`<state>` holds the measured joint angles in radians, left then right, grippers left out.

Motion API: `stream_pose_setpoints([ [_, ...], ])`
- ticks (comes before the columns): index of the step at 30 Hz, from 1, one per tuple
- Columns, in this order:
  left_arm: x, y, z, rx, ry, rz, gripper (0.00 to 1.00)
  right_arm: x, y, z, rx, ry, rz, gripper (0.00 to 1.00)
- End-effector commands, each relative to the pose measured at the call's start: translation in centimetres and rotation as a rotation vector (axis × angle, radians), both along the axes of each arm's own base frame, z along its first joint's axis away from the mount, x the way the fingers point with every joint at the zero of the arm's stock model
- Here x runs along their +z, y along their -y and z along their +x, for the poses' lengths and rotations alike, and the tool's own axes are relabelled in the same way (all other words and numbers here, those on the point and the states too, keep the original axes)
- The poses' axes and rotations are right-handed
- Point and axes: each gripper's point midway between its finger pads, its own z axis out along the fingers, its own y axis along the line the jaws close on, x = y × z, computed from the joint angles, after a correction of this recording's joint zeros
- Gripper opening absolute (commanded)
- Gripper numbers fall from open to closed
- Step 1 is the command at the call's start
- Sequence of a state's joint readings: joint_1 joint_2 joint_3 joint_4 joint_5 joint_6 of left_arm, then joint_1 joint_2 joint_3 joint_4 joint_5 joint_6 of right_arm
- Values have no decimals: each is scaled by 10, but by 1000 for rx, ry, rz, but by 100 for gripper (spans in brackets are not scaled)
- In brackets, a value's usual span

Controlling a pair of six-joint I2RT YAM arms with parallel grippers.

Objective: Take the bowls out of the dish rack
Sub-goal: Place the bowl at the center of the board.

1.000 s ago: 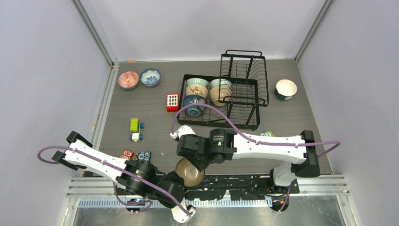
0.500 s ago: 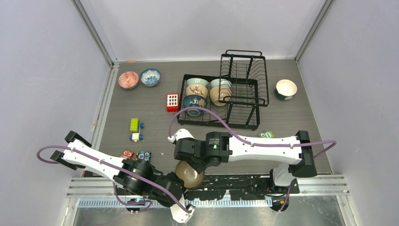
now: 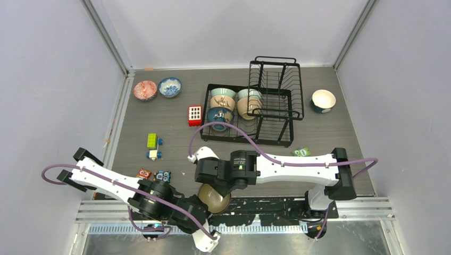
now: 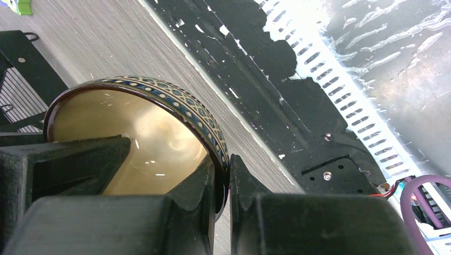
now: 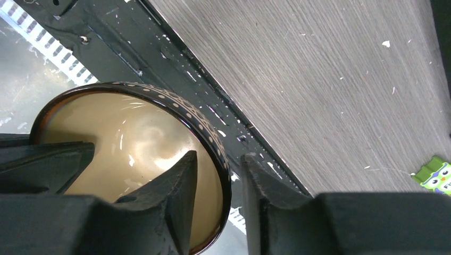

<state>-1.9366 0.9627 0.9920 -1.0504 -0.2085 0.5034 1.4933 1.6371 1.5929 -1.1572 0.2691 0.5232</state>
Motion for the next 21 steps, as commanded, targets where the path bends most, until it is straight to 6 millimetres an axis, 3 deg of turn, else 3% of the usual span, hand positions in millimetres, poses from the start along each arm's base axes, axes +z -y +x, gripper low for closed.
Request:
stream_pose_setpoints([
  [1,13,11,-4,3,-25,-78,0,18,-9,4,-15,38,56,43],
  [4,13,11,-5,2,-27,-76,0,20,-9,5,-15,44,58,43],
  [15,13,12,-5,7,-31,-85,0,14,-9,-1,1,29,41,26],
  [17,14,12,-5,12,-34,-91,0,13,-9,-1,2,29,37,19],
  [19,14,13,-4,20,-34,-99,0,13,-8,-2,2,30,35,5],
  [21,15,14,-3,30,-35,-111,0,13,-8,-1,-2,33,38,1],
])
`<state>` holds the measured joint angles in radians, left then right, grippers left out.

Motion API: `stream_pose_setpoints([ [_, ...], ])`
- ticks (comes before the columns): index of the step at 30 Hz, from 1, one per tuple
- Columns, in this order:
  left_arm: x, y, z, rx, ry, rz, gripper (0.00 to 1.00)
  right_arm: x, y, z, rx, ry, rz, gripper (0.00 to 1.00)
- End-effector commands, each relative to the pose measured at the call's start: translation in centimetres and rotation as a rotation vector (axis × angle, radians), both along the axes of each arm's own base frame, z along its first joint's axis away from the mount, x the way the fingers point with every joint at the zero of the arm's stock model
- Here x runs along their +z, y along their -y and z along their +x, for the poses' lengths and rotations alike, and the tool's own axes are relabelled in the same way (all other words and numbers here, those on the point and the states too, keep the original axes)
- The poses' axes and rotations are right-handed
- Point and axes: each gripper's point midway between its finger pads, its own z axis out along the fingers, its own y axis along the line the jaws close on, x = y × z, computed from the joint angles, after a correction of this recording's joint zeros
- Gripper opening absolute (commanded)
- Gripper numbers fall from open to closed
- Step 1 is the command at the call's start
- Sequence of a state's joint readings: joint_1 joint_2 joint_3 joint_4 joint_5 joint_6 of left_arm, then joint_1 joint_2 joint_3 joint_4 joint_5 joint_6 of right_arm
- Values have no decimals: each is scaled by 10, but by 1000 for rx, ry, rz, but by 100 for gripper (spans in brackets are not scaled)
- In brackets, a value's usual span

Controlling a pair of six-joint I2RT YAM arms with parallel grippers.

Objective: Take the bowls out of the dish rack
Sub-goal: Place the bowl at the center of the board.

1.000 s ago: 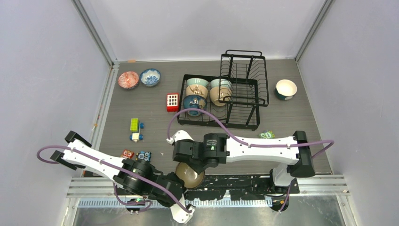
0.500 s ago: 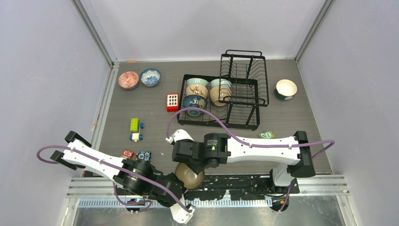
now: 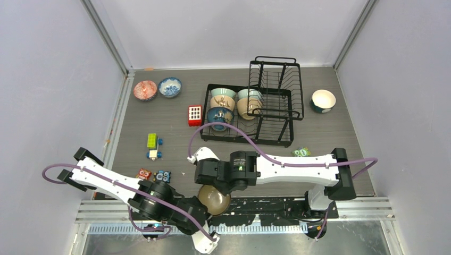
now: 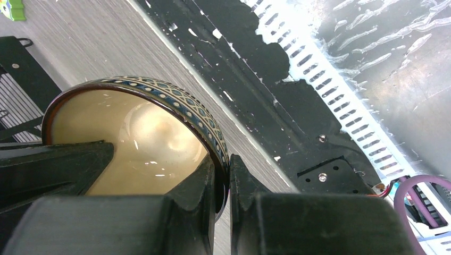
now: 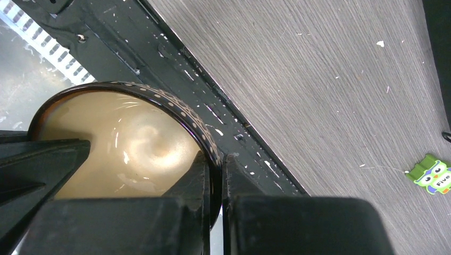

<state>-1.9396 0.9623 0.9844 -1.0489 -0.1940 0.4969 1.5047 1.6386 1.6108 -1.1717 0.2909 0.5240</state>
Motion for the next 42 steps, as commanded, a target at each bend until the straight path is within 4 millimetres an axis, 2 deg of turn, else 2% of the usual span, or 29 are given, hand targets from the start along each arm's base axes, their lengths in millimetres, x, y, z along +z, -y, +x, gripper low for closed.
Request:
stream_pose_setpoints([
  [1,19,16,0,42,-23,-126,1,9,-9,-1,-7,14,39,1],
  [4,22,18,2,57,-25,-146,12,10,-8,1,-16,19,42,1],
  [8,25,19,4,81,-24,-166,45,14,-8,3,-27,32,59,1],
  [10,28,21,6,94,-20,-181,86,16,-8,5,-36,39,73,1],
  [11,31,22,7,100,-18,-191,98,16,-8,6,-40,47,78,1],
  [16,48,29,12,126,-13,-267,100,7,-5,13,-67,83,84,1],
  [20,66,33,20,190,-9,-333,100,2,4,28,-128,126,110,1],
  [26,92,38,36,329,-28,-497,100,-3,33,53,-250,127,191,1],
  [31,106,38,62,513,-13,-684,100,-6,58,59,-305,128,216,1],
  [34,113,37,81,667,-13,-828,100,-2,74,62,-343,145,217,1],
  [36,114,40,86,739,-34,-909,100,5,86,65,-368,162,221,1],
  [42,122,46,111,983,-129,-1102,100,48,119,76,-428,249,250,1],
])
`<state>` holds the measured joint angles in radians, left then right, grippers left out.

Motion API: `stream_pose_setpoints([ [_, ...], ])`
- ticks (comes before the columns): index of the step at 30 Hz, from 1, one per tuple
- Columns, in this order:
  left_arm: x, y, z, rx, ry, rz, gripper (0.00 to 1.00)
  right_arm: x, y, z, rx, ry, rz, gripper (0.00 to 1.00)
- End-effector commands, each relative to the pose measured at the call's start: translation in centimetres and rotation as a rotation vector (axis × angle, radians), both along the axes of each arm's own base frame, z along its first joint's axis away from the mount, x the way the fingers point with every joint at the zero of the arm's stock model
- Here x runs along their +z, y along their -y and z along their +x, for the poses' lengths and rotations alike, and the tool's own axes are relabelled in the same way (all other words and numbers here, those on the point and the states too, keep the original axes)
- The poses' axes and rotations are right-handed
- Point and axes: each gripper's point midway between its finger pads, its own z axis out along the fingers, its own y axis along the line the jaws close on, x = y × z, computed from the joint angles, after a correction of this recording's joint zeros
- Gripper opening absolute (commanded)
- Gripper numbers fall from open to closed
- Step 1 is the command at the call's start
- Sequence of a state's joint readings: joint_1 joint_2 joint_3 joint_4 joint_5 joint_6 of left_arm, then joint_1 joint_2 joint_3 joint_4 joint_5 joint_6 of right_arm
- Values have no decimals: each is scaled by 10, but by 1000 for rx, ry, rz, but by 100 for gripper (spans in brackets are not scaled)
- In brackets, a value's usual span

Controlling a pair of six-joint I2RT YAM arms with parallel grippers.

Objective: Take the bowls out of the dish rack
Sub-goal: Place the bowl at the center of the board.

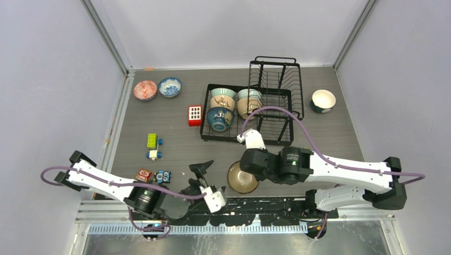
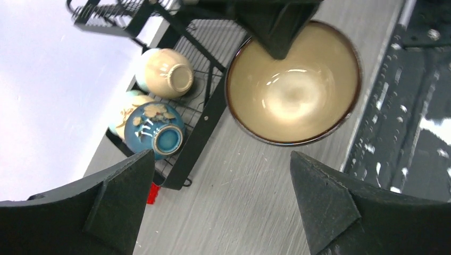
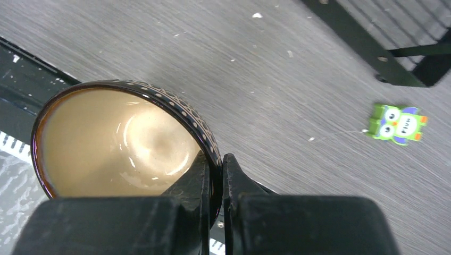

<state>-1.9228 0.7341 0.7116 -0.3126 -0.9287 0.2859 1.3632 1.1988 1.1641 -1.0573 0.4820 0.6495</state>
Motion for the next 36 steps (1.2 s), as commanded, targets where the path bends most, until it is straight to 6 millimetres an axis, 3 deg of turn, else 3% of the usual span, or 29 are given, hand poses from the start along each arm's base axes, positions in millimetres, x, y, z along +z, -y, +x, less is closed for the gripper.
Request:
stream_pose_setpoints([
  [1,36,3,33,244,-171,-335,100,60,22,22,-110,131,92,1],
  [4,26,2,52,320,-311,-362,100,92,42,35,-140,193,60,1],
  [6,21,2,60,343,-389,-366,100,125,52,46,-170,241,92,1],
  [13,25,4,65,344,-457,-437,100,237,107,100,-407,445,257,1],
  [18,23,-2,64,345,-481,-492,100,278,158,134,-653,579,266,1],
  [22,14,-12,66,369,-501,-529,100,272,211,159,-883,602,291,1],
  [30,-2,-32,64,392,-553,-584,100,222,306,172,-1356,670,366,1],
  [33,-8,-45,66,425,-566,-594,99,191,336,172,-1507,658,394,1],
  [36,-13,-57,68,458,-579,-614,99,144,354,172,-1623,597,423,1],
])
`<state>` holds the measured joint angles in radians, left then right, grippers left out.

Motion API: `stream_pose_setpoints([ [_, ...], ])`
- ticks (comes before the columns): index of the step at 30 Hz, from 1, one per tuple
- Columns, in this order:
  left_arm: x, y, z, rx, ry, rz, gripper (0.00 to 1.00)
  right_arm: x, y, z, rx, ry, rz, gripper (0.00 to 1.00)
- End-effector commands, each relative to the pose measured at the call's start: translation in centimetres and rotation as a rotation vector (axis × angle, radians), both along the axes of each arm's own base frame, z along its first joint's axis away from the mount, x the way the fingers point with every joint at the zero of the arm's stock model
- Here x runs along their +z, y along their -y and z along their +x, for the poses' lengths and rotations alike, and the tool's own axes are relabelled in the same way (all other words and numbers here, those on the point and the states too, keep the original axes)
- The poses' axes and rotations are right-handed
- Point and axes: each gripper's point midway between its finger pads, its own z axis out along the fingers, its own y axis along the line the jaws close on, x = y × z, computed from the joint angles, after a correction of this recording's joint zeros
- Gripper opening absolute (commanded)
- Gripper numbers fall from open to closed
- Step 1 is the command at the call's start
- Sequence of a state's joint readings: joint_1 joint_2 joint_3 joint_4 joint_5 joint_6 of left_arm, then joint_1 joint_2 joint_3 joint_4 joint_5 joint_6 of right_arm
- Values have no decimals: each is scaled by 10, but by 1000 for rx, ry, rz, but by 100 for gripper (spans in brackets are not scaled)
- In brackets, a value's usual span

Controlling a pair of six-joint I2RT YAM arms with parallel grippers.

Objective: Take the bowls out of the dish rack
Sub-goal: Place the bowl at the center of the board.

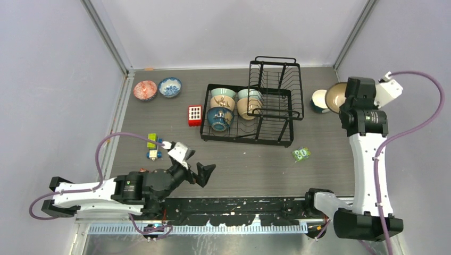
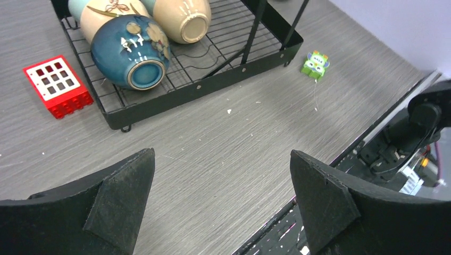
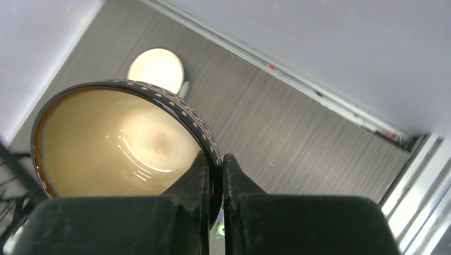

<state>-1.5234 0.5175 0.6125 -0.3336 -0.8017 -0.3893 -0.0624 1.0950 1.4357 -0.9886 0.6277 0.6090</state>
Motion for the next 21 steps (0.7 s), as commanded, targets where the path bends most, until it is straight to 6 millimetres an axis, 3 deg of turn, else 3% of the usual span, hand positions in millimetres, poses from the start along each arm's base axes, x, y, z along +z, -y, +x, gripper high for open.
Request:
stream_pose_setpoints([
  [1,-3,-21,7,94,-48,-70,99,-12,23,13,-167,242,148,1],
  [7,-16,-37,10,157,-92,-129,98,-103,33,9,-242,152,281,1],
  [11,-24,-32,8,152,-110,-144,99,-137,36,10,-240,56,283,1],
  [21,-44,-15,12,196,-110,-29,99,-194,54,22,-278,-69,324,1],
])
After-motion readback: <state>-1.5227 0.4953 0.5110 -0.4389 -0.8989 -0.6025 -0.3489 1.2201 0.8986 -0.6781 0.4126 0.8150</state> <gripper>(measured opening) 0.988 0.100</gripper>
